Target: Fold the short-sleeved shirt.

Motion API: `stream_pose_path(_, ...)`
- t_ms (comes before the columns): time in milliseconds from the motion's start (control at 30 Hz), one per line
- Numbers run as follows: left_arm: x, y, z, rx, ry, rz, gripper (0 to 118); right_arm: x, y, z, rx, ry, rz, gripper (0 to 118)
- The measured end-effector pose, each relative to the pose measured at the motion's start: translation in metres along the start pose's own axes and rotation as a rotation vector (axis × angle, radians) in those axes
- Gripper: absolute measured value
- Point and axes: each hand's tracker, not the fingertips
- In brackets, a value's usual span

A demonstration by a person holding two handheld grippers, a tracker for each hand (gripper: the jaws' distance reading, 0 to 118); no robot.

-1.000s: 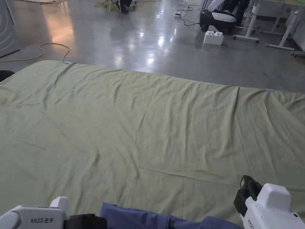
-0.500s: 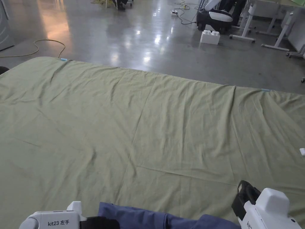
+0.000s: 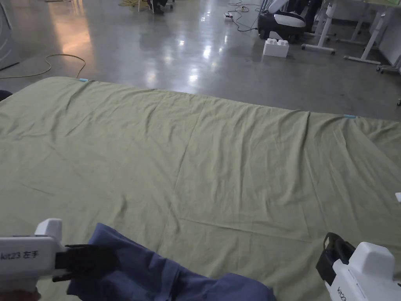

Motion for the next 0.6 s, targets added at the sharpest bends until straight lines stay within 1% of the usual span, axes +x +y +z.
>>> stream_pose_path(167,0.02,0.014,0.028,-0.025,0.185,-0.108,14,-0.003,-0.001,-0.003,-0.003,0.014,0.001,3)
stream_pose_path(300,0.04,0.011,0.021,-0.065,0.294,-0.192,14,-0.008,-0.003,-0.005,-0.006,0.028,-0.002,3)
stream_pose_path(500,0.083,-0.002,0.0,-0.077,0.317,-0.257,14,-0.01,-0.004,-0.006,-0.01,0.038,-0.004,3)
stream_pose_path(600,0.103,-0.006,-0.008,-0.077,0.296,-0.281,14,-0.01,-0.005,-0.005,-0.013,0.039,-0.003,3)
